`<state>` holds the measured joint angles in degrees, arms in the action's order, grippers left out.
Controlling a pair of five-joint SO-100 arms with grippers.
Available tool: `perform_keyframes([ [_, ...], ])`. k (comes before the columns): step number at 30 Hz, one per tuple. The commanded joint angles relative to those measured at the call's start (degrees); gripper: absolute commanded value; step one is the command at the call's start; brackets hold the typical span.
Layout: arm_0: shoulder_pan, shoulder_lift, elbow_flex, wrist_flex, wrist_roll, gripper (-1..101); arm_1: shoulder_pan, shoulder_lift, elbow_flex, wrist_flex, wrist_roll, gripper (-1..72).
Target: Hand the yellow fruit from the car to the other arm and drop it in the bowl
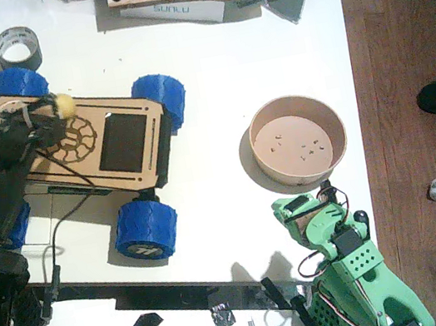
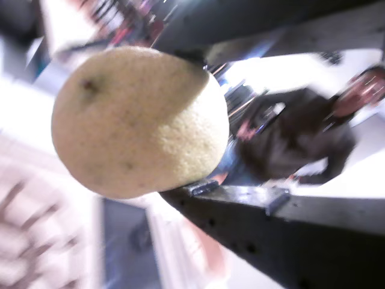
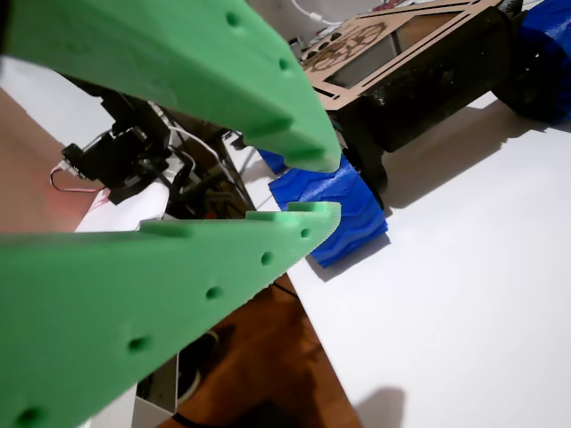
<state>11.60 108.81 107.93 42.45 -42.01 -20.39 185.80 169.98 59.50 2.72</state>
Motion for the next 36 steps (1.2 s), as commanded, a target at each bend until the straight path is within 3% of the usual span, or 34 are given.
perform_keyframes([
  [1,0.6,10.4,-1.7,5.4,-0.4,0,1.0,0.4,-3.2,-1.8,-1.5,0.0],
  [6,2.9,22.2,3.2,7.4,-3.8,0,0.7,-3.3,-4.9,-6.2,-2.8,0.0],
  [10,7.1,28.2,10.1,5.4,-9.1,0,-2.9,-6.1,-9.4,-6.9,-6.9,-0.1],
  [16,17.7,40.1,26.4,1.6,-16.5,0,-9.8,-7.6,-14.4,-11.2,-20.4,-0.1],
  [19,21.5,47.9,36.8,2.6,-21.8,0,-12.6,-8.8,-13.0,-16.3,-30.7,-0.1],
  [25,31.8,49.4,54.1,-13.9,-29.4,0,-21.8,-9.8,-9.8,-21.9,-49.0,-0.2],
  [31,46.4,49.7,64.5,-32.9,-41.6,0,-34.5,-12.7,-9.0,-23.4,-57.8,-0.2],
  [36,53.3,47.6,69.5,-44.6,-51.6,0,-44.5,-14.9,-8.7,-33.0,-61.8,-0.1],
])
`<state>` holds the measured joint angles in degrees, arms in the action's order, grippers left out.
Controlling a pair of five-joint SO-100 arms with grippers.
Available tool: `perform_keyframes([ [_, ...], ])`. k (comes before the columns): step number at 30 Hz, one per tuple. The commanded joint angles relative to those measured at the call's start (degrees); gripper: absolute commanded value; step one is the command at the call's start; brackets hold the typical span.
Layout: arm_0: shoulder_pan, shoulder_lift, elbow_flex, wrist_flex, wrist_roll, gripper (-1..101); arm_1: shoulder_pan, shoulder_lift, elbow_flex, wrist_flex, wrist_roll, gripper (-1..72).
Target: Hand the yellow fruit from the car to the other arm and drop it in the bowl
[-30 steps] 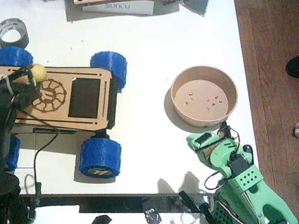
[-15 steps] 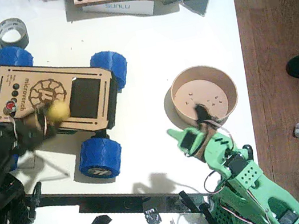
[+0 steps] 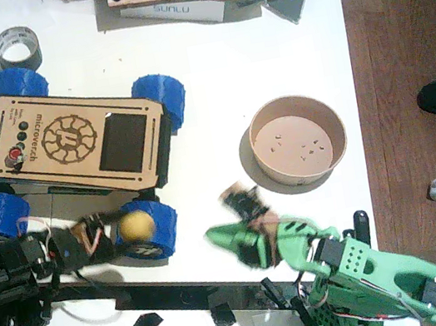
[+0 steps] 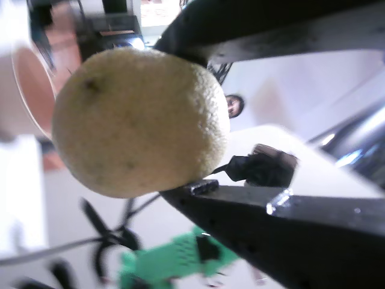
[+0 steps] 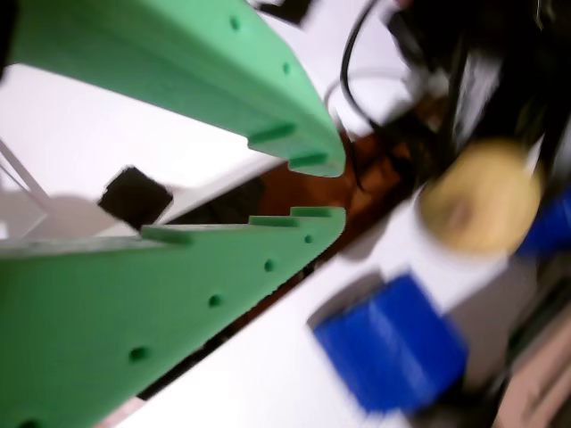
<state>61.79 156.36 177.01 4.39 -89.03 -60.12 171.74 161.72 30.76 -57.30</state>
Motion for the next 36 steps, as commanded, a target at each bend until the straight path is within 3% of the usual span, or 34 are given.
perform_keyframes([
  [1,3.8,0.2,0.5,-7.0,-5.6,0,-6.6,-1.3,-0.4,-5.5,-1.9,0.2],
  [4,4.0,0.9,0.3,-7.0,-6.9,0,-10.2,-1.8,-0.2,-7.5,-1.3,18.8],
  [6,4.1,1.1,0.2,-7.1,-6.9,0,-10.5,-1.8,-0.2,-9.2,3.8,28.6],
  [9,4.4,1.2,0.2,-7.2,-6.9,0,-10.5,-1.2,-0.5,-9.8,11.2,39.6],
  [12,4.5,1.7,0.2,-7.2,-6.9,0,-9.9,-1.5,-0.6,-11.8,13.2,46.5],
  [20,4.5,2.2,0.6,-7.7,-6.9,0,-9.3,-8.0,-1.8,-20.4,12.7,47.2],
  [26,4.5,2.0,0.7,-7.7,-6.9,0,-7.6,-17.9,-4.1,-25.0,15.6,46.6],
  [32,4.5,1.8,0.7,-7.6,-6.9,0,-6.2,-22.6,-4.1,-22.4,18.5,46.8],
  [36,4.4,1.8,0.7,-7.6,-6.9,0,-3.7,-26.4,-3.9,-24.9,18.2,47.2],
])
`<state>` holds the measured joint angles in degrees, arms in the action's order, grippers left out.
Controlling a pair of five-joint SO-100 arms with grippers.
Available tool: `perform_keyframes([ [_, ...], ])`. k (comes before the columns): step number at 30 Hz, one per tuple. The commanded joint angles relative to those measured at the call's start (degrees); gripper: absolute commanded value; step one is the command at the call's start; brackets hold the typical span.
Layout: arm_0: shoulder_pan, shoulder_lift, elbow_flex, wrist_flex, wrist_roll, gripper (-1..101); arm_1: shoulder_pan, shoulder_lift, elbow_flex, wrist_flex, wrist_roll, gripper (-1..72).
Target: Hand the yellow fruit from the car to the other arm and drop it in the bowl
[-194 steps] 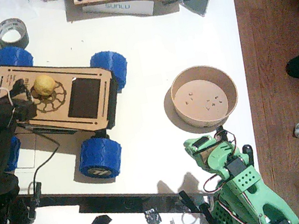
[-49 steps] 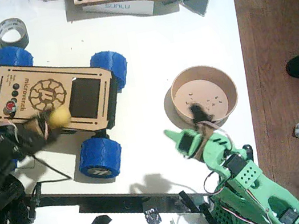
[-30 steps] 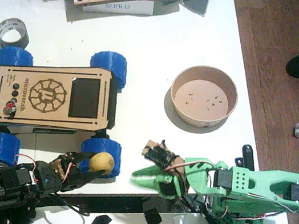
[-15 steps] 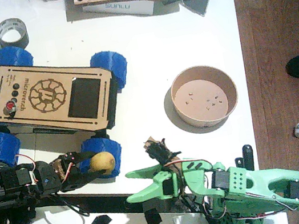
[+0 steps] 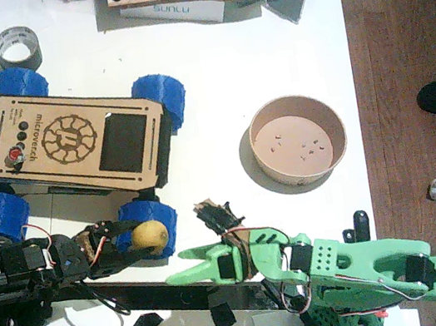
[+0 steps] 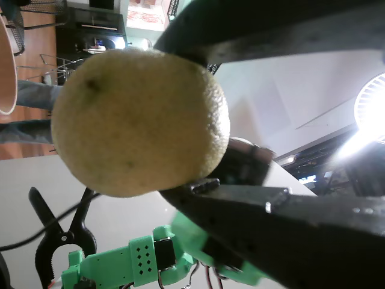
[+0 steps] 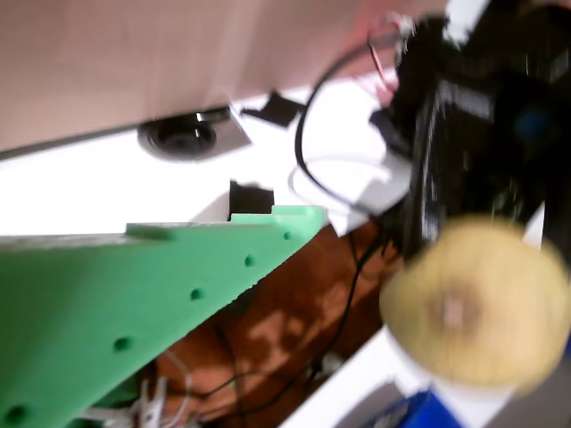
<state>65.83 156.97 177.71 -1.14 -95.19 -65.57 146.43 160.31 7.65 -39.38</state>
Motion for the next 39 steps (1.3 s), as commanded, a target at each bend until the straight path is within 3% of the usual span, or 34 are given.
perform_keyframes([
  [1,0.4,1.1,0.0,-2.1,-0.7,0,2.3,-2.3,-2.7,-2.4,0.2,47.5],
  [22,0.0,0.5,0.0,-2.8,-0.7,0,4.7,-19.5,-15.3,-13.0,-3.9,47.3],
  [29,-0.1,0.4,0.1,-2.8,-0.7,0,5.3,-22.4,-17.5,-13.3,-2.6,47.3],
  [36,-0.1,0.4,0.1,-2.7,-0.7,0,5.4,-17.6,-14.8,-6.5,-1.2,47.5],
  [39,-0.1,0.4,0.1,-2.5,-0.7,0,5.5,-13.2,-12.8,-0.1,-0.6,47.7],
])
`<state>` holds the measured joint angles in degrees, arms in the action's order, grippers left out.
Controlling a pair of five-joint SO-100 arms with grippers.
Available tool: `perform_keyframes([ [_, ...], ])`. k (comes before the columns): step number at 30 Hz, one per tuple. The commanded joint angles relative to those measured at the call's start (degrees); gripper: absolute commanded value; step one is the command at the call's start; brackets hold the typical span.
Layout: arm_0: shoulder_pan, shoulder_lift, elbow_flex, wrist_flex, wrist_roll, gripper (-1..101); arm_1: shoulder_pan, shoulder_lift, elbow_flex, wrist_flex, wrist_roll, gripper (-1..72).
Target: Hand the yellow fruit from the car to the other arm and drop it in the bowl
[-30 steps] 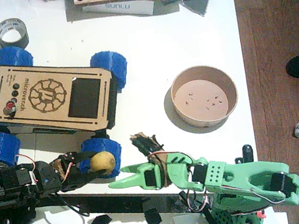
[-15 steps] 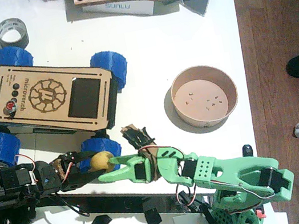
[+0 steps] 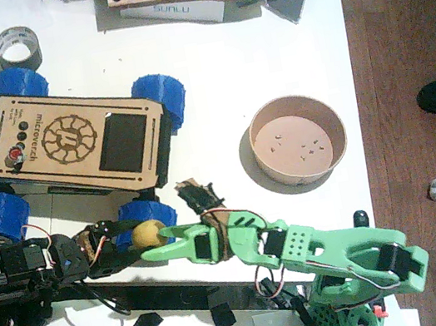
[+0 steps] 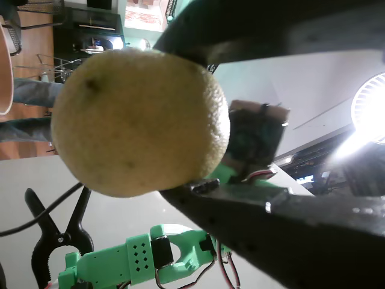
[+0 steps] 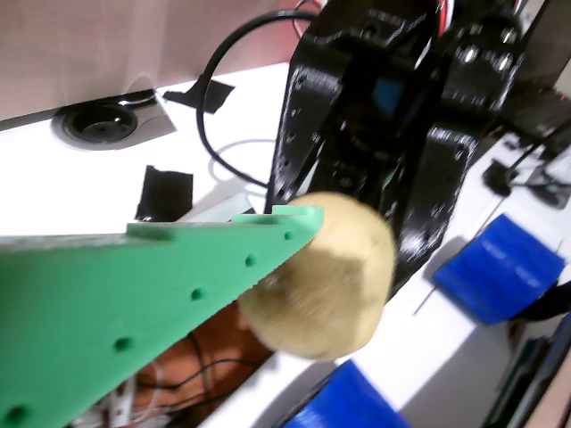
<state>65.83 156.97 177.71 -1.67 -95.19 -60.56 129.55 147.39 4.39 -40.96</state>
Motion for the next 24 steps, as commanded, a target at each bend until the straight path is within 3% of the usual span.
perform_keyframes([
  [1,-0.1,0.4,0.1,-1.9,-0.7,0,0.4,4.8,0.4,5.9,1.6,47.7],
  [5,-0.1,0.4,0.1,-1.9,-0.7,0,1.5,8.3,1.8,13.0,2.8,48.1],
  [12,-0.1,0.4,0.1,-2.1,-0.7,0,5.4,9.9,3.1,15.9,1.2,48.7],
  [24,-0.2,0.4,0.1,-2.0,-0.7,0,8.6,-5.1,-1.0,4.2,-4.8,47.2],
])
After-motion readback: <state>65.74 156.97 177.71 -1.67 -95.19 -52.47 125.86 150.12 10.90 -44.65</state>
